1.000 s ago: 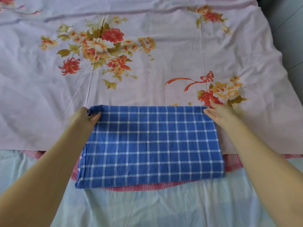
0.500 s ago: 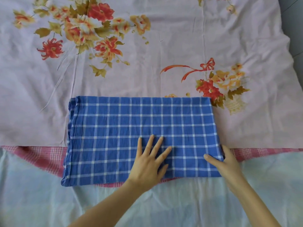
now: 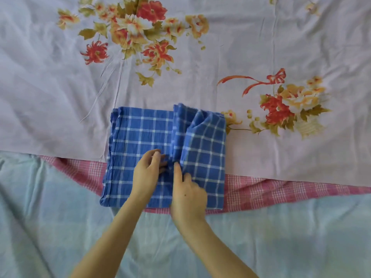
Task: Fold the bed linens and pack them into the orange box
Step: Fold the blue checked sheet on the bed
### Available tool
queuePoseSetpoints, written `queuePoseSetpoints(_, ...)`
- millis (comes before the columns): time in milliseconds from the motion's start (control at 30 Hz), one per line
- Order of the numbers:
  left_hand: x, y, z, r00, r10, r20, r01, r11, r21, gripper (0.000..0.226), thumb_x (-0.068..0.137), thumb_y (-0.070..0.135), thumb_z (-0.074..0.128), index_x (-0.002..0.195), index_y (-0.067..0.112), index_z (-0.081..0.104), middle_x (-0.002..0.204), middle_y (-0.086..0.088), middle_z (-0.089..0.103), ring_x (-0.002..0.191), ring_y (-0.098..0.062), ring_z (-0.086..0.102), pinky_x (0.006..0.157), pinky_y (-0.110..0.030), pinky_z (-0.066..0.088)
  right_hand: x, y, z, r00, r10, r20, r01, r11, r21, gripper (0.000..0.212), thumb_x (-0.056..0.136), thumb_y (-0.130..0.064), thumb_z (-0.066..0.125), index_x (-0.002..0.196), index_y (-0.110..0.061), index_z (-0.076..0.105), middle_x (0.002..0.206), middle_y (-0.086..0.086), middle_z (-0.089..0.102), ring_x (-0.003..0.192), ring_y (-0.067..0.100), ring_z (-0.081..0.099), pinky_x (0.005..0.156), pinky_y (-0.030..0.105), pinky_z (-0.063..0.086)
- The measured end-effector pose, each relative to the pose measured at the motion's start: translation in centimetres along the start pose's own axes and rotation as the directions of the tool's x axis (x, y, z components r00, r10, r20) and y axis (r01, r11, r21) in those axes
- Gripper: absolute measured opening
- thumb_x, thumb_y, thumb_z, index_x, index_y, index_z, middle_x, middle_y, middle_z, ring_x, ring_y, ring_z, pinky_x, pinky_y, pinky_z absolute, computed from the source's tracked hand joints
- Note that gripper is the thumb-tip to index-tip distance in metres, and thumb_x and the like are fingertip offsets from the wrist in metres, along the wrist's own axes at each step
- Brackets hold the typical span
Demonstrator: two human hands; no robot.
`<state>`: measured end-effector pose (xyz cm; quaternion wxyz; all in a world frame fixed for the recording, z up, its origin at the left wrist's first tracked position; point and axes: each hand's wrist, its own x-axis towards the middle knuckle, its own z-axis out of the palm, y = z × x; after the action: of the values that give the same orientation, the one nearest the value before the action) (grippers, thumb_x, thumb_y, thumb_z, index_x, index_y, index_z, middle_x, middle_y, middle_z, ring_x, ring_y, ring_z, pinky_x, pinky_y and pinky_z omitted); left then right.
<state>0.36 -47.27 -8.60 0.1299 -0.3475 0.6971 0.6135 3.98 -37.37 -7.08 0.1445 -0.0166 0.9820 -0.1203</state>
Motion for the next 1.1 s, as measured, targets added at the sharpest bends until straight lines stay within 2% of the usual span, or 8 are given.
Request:
queuePoseSetpoints(333,2.8,3.0,4.1,0.938,0.344,-0.029,-0.276,0.797,0.537,0.051,0.088,0.044,0.06,0.127,0.015,0.046,0.108,-0.001,0.053,0.093,-0.018,0.052,0.073,-0.029,0.043,-3.5,2.4,1.6,0.969,-0.243,-0.047,0.247,0.957,0.153,0.063,0.054,-0.023,0.082,0.114,-0.021,0.064,0.07,-0.008,0.059,0.051,0.007,0.053,0.042,0.021,0.046)
queuePoseSetpoints(433,3.8,4.1,5.4,0.803,0.595,-0.05,-0.446,0.654,0.612,0.02,0.094,0.023,0.055,0.105,0.008,0.06,0.099,-0.008,0.054,0.085,-0.021,0.046,0.073,-0.034,0.043,-3.1,5.9,-0.1,0.974,-0.103,-0.203,0.167,0.93,0.328,0.03,0.084,-0.032,0.051,0.105,-0.016,0.066,0.075,-0.011,0.061,0.062,0.004,0.056,0.053,0.019,0.048)
queuePoseSetpoints(533,5.5,5.6,5.8,0.852,0.523,-0.001,-0.441,0.72,0.535,0.023,0.098,0.016,0.044,0.112,0.011,0.063,0.103,-0.009,0.055,0.092,-0.023,0.049,0.077,-0.032,0.042,0.2,8.3,-2.1,0.942,0.063,-0.329,0.086,0.904,0.42,0.02,0.091,-0.022,0.053,0.097,-0.012,0.069,0.075,-0.007,0.063,0.064,0.008,0.057,0.056,0.019,0.046)
queuePoseSetpoints(600,6.7,6.2,5.6,0.804,0.58,0.128,-0.523,0.589,0.616,0.026,0.096,0.015,0.048,0.117,0.017,0.063,0.103,-0.008,0.054,0.094,-0.022,0.043,0.076,-0.028,0.037,3.9,8.9,-3.8,0.926,0.053,-0.375,0.102,0.919,0.381,0.012,0.09,-0.012,0.059,0.097,-0.009,0.069,0.076,-0.003,0.063,0.066,0.01,0.054,0.059,0.016,0.04)
queuePoseSetpoints(733,8.2,7.9,5.8,0.584,0.636,0.504,-0.742,0.167,0.65,0.026,0.092,0.018,0.051,0.111,0.018,0.068,0.097,-0.012,0.056,0.088,-0.03,0.046,0.076,-0.039,0.045,10.6,9.6,-6.0,0.981,0.059,-0.186,0.024,0.91,0.413,0.014,0.089,-0.014,0.06,0.101,-0.013,0.067,0.089,-0.003,0.065,0.078,0.012,0.056,0.066,0.021,0.039)
queuePoseSetpoints(900,9.2,9.8,6.4,0.668,0.353,0.655,-0.686,-0.05,0.726,0.036,0.092,0.037,0.051,0.128,0.03,0.053,0.118,-0.004,0.047,0.107,-0.023,0.041,0.091,-0.028,0.029,11.1,10.3,-3.6,0.961,0.156,0.229,-0.23,0.909,0.347,0.023,0.078,-0.027,0.074,0.087,-0.013,0.057,0.075,-0.006,0.054,0.07,0.014,0.054,0.06,0.028,0.045)
queuePoseSetpoints(1033,9.7,11.6,6.6,0.74,0.183,0.648,-0.661,0.017,0.75,0.023,0.087,0.046,0.058,0.095,0.026,0.066,0.099,0.002,0.052,0.098,-0.021,0.046,0.084,-0.028,0.031,9.1,10.7,-1.4,0.962,0.227,0.15,-0.264,0.909,0.322,0.026,0.08,-0.031,0.073,0.082,-0.017,0.051,0.078,-0.006,0.052,0.066,0.009,0.048,0.049,0.018,0.028)
queuePoseSetpoints(1100,9.8,12.9,6.1,0.787,0.039,0.615,-0.591,0.334,0.734,0.021,0.087,0.04,0.061,0.073,0.023,0.06,0.076,0.006,0.052,0.079,-0.015,0.048,0.072,-0.025,0.033,8.9,10.8,-1.0,0.957,0.255,0.137,-0.287,0.897,0.337,0.028,0.078,-0.035,0.073,0.081,-0.019,0.051,0.081,-0.007,0.052,0.071,0.012,0.051,0.05,0.019,0.031)
